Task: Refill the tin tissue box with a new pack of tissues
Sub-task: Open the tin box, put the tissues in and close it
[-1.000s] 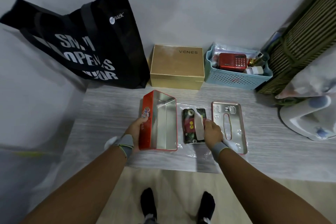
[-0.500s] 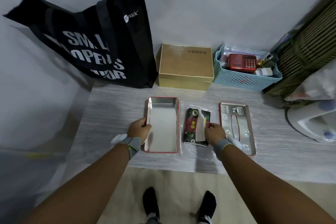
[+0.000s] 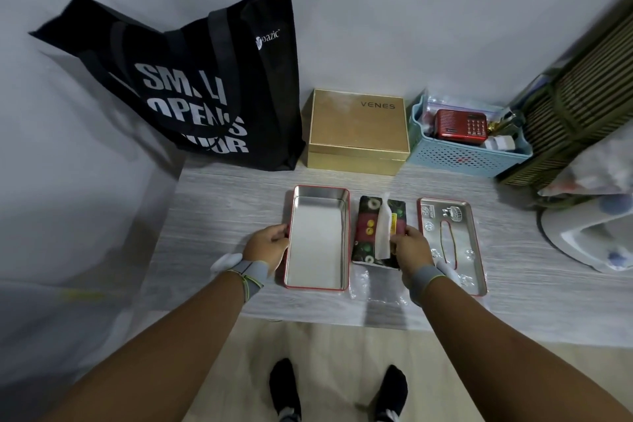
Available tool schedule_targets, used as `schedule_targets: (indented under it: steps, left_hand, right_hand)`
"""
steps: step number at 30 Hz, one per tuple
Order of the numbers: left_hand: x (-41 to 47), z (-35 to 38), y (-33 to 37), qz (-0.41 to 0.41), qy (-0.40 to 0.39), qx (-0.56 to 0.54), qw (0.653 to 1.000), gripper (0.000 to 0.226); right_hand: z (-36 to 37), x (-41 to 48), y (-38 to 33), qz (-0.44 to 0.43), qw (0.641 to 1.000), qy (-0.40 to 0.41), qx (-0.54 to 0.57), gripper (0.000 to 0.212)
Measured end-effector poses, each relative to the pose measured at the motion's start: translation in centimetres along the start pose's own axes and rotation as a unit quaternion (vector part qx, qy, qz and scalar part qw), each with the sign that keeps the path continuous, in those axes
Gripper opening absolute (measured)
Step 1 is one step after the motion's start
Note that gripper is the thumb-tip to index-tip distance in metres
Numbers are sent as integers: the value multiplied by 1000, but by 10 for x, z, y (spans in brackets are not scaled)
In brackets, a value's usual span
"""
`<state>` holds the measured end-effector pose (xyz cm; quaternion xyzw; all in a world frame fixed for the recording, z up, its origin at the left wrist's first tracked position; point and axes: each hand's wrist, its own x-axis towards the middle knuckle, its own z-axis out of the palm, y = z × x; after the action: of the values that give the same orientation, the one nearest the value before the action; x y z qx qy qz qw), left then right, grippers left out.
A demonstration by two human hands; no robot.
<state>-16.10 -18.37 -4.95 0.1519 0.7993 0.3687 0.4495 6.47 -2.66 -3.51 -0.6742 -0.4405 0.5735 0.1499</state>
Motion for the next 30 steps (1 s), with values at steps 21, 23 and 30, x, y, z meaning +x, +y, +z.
schedule_targets:
  steps: [21,23,30]
  left_hand:
    - [-20,-37,9,55,-17,13,998,29]
    - [-22,-34,17,82,6,35,996,30]
    - [-27,8,62,208,90,147,963,28]
  right_hand:
    - [57,-60,-20,-129,979,30,-155,48]
    - [43,-58,-18,-127,979,39,-157,46]
    - [-18,-44,-12,-103,983,68,-138,36]
